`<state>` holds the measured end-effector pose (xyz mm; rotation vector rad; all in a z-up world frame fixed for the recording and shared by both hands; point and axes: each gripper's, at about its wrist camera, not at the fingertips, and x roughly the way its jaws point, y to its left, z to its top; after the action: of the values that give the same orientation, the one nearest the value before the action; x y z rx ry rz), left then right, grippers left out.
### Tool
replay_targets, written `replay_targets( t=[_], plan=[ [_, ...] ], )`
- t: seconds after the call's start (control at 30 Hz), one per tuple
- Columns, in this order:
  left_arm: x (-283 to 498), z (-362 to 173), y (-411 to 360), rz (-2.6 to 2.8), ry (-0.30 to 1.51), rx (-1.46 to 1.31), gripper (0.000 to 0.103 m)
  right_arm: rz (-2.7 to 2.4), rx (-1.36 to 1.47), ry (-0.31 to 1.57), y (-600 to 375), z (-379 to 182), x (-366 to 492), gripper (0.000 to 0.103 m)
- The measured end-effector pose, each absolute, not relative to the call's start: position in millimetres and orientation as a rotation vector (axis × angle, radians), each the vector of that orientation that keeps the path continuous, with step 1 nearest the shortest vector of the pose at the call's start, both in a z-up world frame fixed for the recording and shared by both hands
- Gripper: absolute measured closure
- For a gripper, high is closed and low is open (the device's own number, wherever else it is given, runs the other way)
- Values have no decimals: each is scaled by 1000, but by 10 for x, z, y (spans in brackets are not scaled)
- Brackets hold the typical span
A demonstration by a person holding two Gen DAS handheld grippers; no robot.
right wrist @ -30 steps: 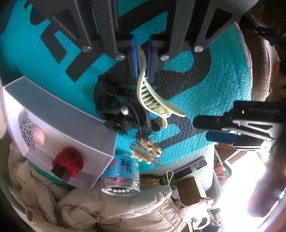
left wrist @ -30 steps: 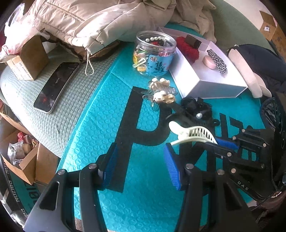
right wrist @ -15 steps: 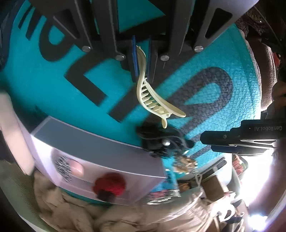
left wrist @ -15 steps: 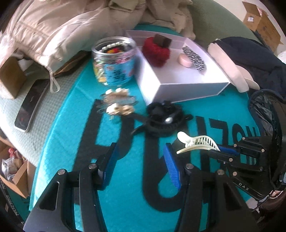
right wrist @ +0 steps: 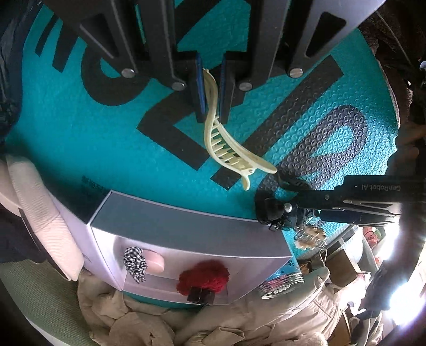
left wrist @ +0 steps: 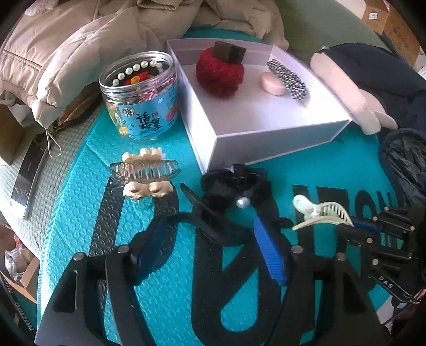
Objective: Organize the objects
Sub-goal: 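Grasp black claw clip with left tool while right tool holds cream claw clip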
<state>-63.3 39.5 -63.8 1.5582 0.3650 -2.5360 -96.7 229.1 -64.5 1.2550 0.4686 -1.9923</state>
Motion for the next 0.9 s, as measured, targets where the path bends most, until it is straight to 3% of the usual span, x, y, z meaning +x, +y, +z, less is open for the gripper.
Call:
replay_targets(
  t=[0.13,0.23,0.43,0.5,0.83,0.87,0.9],
  plan=[
    [-695,-691,348,-2532,391,1571,21,-1986,1267,463,2261,-680,-1004,91],
    [-735,-725,327,-2520,404,1573,21,-1980,1260,462,2239,-682,-1013,85],
    [-784,-821,336,-2474,370,1594,21,-1975,1228,485,2165,-653,-1007,68],
    [-792,-829,371,-2450,319,1619,21,-1962,1224,499,2126,-668,-1012,57],
    [-595,-802,378,-2421,306,1666,21,-1958,1155,532,1976,-712,-944,56],
    [-575,-806,381,-2413,297,1664,21,-1959,1142,539,1968,-714,-924,59],
    [-559,-811,377,-2403,285,1663,21,-1959,1132,542,1960,-711,-908,71]
  ],
)
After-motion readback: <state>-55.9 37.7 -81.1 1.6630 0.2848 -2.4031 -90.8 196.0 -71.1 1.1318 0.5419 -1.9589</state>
